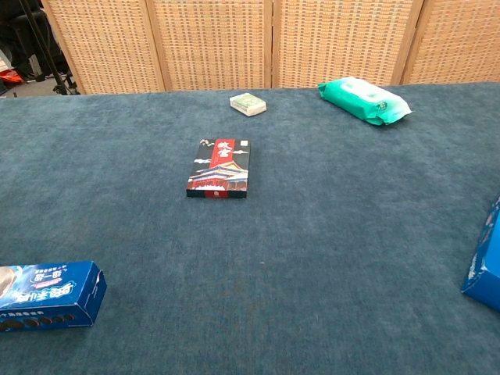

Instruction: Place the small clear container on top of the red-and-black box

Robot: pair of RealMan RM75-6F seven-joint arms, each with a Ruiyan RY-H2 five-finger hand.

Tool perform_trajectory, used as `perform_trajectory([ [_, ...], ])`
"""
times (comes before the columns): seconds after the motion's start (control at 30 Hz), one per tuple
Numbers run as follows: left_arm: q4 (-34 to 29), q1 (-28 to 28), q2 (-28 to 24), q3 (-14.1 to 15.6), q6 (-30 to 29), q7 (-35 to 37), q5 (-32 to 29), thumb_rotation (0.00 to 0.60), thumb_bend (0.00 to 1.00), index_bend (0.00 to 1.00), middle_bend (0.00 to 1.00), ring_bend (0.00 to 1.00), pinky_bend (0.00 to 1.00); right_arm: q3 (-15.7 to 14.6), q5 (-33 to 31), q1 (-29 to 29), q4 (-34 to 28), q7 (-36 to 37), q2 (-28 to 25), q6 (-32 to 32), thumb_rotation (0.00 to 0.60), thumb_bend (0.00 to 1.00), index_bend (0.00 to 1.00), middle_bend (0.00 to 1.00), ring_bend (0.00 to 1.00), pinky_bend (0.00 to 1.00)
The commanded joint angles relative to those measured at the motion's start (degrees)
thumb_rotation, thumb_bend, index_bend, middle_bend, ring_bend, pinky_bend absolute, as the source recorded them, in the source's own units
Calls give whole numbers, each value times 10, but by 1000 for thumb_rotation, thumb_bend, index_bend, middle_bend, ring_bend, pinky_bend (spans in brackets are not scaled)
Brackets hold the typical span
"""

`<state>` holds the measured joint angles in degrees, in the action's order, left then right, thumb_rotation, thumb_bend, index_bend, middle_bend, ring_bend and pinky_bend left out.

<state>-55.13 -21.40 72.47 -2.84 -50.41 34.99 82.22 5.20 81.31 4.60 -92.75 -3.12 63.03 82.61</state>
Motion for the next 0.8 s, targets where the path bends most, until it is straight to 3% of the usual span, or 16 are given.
perform_trajectory([
  [0.03, 45, -20, 26, 20, 1, 47, 37, 600, 20, 0, 0, 0, 0, 0, -1, -1, -1, 2, -2, 0, 600, 0, 0, 0, 0, 0],
  [0.2, 56, -35, 34, 33, 13, 42, 50, 600, 24, 0, 0, 0, 19, 1, -1, -2, -4, 7, -5, 2, 600, 0, 0, 0, 0, 0],
  [0.27, 59, -36, 39, 33, 10, 28, 48, 600, 37, 12, 0, 0, 84, 1, -3, -1, -4, 8, -5, 0, 600, 0, 0, 0, 0, 0],
  [0.33, 64, -35, 49, 27, 2, 15, 39, 600, 80, 124, 46, 31, 178, 2, -4, -1, -2, 6, -5, 1, 600, 0, 0, 0, 0, 0],
  [0.47, 72, -37, 60, 28, 9, 3, 31, 600, 189, 435, 284, 223, 350, 3, -7, -1, -2, 7, -5, 1, 600, 0, 0, 0, 0, 0],
  [0.8, 66, -40, 64, 26, 6, -24, 20, 600, 366, 616, 439, 381, 476, 5, -11, 0, -2, 9, -6, -3, 600, 0, 0, 0, 0, 0],
])
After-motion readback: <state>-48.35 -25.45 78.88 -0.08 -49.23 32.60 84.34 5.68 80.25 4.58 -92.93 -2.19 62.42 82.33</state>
